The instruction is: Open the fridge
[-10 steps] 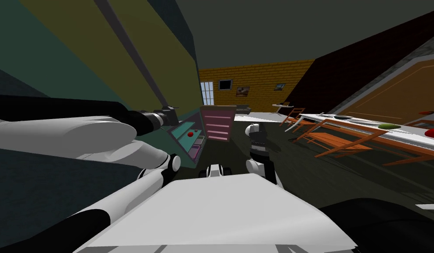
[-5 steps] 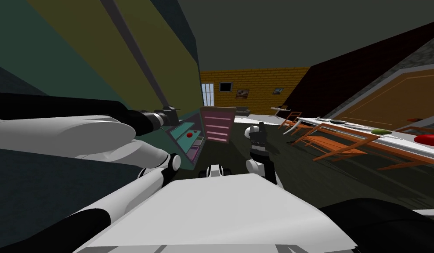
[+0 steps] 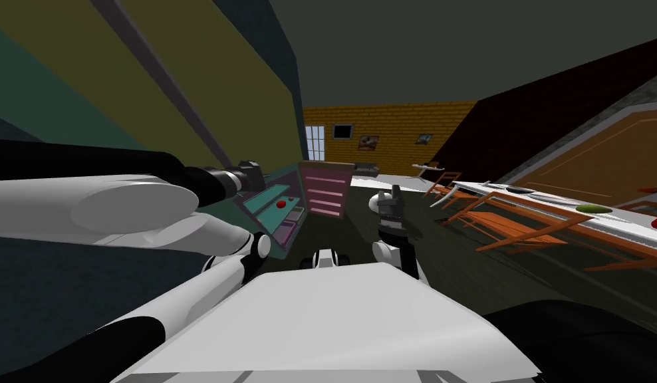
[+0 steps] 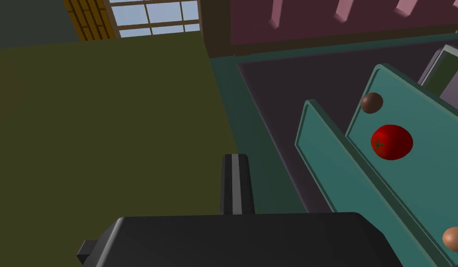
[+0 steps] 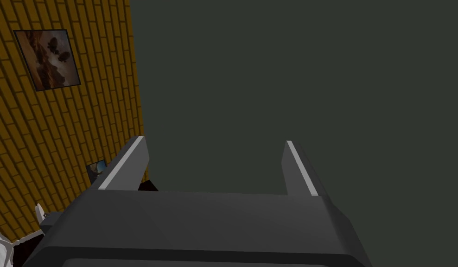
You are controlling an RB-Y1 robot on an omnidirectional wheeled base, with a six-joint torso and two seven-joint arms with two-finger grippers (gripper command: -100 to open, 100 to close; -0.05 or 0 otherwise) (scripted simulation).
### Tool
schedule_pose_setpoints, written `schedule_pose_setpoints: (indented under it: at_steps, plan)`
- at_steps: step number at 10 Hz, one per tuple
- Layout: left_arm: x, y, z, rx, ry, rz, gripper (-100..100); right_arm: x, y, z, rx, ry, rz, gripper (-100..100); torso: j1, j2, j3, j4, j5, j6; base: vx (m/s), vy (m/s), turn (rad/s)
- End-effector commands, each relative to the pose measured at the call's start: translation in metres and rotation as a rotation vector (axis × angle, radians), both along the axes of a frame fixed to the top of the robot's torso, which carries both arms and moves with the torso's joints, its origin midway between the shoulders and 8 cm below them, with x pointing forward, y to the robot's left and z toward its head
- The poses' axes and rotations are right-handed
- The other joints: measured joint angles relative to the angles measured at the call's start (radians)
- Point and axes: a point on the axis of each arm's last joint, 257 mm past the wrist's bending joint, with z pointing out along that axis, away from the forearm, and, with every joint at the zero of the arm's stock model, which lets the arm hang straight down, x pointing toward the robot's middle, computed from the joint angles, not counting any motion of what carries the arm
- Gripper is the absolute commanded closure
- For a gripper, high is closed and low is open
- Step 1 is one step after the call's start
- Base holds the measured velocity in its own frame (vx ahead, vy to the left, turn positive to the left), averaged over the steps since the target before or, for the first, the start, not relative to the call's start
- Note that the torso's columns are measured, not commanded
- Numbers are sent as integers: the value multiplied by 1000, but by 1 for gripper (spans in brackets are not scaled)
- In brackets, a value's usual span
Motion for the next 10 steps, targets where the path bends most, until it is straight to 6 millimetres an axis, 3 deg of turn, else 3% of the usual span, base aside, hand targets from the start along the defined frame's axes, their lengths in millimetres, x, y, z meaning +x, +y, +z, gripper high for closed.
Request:
schedule_pose_setpoints:
  at_steps: [1,6,10]
  plan:
    - [-1,16,1,3,-2,46,100,0,0,0,0,0,0,0,3,-1,0,0,1,0,80,-258,45]
    - [-12,57,9,12,-12,165,100,0,0,0,0,0,0,0,3,2,1,0,1,0,72,-304,72]
    - [-18,78,13,15,-19,224,100,0,0,0,0,0,0,0,0,-1,0,0,0,0,77,-304,59]
